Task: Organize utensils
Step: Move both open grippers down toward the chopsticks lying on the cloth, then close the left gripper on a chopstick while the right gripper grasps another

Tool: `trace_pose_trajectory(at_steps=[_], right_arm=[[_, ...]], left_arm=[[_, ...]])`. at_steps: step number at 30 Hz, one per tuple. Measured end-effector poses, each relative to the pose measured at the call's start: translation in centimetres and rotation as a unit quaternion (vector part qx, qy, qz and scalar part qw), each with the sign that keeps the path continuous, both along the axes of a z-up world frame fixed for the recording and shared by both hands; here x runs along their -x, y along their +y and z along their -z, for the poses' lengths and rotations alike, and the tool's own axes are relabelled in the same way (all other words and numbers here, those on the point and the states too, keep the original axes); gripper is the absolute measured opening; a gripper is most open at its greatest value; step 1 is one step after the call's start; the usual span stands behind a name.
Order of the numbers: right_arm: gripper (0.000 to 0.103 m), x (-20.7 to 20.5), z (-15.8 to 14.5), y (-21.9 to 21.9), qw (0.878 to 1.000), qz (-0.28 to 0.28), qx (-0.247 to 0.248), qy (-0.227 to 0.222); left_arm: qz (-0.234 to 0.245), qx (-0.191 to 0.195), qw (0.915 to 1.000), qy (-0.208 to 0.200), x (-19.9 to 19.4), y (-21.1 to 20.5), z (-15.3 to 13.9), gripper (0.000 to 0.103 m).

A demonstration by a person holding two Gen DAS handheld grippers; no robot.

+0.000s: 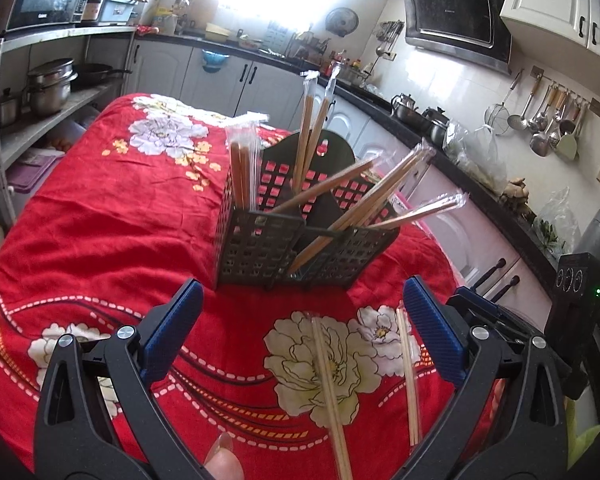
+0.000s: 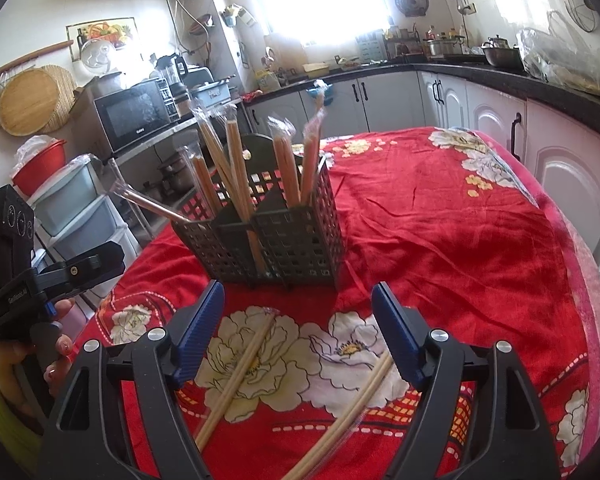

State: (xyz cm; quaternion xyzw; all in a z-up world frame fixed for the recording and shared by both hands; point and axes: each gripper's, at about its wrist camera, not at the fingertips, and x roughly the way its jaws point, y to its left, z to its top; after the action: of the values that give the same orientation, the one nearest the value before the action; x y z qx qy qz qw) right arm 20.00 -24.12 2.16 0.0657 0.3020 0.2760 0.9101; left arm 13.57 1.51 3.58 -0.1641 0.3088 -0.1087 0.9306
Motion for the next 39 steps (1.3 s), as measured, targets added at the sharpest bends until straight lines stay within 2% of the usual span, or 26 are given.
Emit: trace_pose_trajectory(at_steps=[11,24,29,32,34,39], right_arm=[[0.073,-0.4,2.0,-1.2,0.999,0.019,0.010,0.029],[0.073,-2.5,4.9,-2.4,0.996,0.045,0.023,0.076],[0.073,-3.8,6.0,-2.3,0.994,0.050,0.038,0.090],[0.073,-4.5,6.5,-2.0,0.993,0.051,0.052,0.093],[0.073,-5.0,6.8,-1.8,0.992,0.054,0.065,0.096],[0.069,-6.4,7.5,-1.5,0.989,0.062,0.078,0.106]], left_arm=[[0.025,-0.011,0.9991,0.031,-0.7,-2.2,2.3,0.092],[0.047,-0.019,0.9947,0.090,-3.6,-5.1,6.6,0.091],[0.049,-0.018,0.9922,0.113,-4.9,-5.7,8.2,0.067],[0.056,-0.015,0.9902,0.127,-5.6,-6.1,8.9,0.057],[0.061,-0.015,0.9891,0.133,-6.0,-6.5,9.4,0.054],[0.062,-0.030,0.9886,0.134,-6.7,-7.2,9.7,0.053]])
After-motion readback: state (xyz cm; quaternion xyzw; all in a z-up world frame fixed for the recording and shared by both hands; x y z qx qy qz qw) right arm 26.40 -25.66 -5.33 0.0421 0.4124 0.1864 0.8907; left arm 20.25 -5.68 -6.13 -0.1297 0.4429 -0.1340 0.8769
